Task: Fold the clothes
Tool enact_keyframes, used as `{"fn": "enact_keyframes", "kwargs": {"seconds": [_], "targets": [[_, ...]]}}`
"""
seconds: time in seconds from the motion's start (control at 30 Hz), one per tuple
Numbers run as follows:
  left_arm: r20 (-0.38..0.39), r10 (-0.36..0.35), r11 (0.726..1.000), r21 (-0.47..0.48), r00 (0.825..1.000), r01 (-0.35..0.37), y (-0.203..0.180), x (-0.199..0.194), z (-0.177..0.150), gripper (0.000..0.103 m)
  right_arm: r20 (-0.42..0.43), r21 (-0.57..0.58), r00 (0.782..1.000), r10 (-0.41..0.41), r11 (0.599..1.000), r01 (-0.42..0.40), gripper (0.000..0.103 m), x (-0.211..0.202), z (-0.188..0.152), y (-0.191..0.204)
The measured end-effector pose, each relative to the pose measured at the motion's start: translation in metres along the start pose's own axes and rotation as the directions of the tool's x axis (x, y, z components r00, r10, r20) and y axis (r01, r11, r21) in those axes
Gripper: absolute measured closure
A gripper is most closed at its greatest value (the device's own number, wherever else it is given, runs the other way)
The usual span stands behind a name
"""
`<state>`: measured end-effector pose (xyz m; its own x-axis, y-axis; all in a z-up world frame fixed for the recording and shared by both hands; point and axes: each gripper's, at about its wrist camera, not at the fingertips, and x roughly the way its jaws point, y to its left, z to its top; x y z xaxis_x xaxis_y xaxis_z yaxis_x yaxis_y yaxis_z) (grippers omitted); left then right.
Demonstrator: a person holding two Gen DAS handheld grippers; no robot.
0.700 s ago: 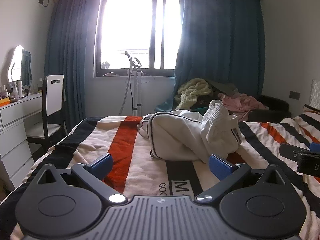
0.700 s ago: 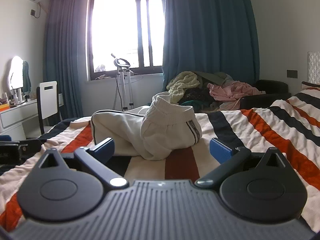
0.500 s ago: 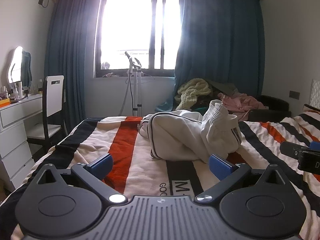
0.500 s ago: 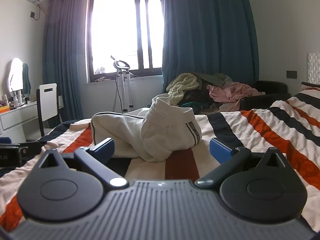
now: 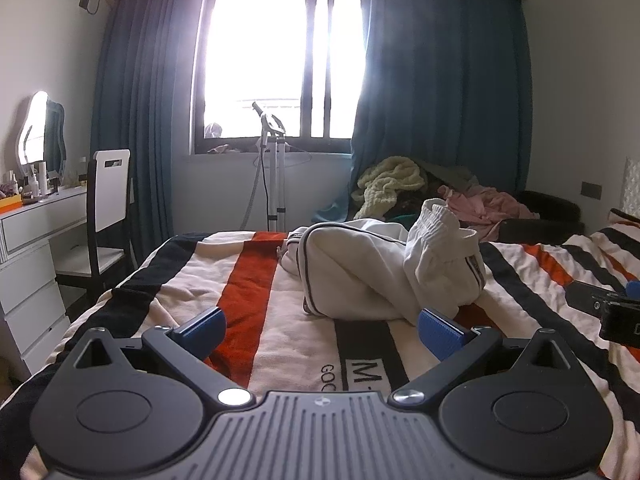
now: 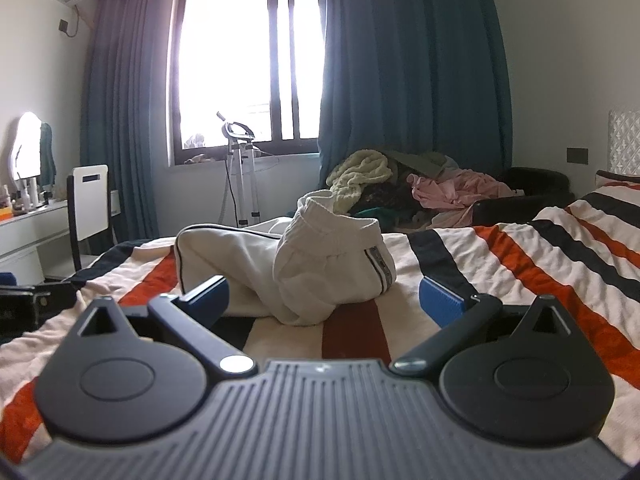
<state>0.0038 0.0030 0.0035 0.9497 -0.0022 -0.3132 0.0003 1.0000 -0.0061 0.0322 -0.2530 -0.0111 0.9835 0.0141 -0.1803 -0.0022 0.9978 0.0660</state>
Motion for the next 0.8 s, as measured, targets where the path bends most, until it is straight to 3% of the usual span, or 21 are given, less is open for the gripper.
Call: {"fn": "enact_keyframes", "kwargs": {"seconds": [0.53, 0.8], "targets": [[-0.009, 0.015, 1.000, 0.014, 1.000, -0.014, -0.002, 0.006, -0.007, 0.000, 0.011, 0.006, 0.999, -0.037, 0.999, 0.037, 0.000, 0.004, -0.002, 0.000], [0.001, 0.009, 1.000, 0.012, 1.000, -0.009, -0.007, -0.007, -0.001, 0.000, 0.050, 0.027, 0.993, -0.105, 0.994, 0.103, 0.000, 0.000, 0.001, 0.002]]}}
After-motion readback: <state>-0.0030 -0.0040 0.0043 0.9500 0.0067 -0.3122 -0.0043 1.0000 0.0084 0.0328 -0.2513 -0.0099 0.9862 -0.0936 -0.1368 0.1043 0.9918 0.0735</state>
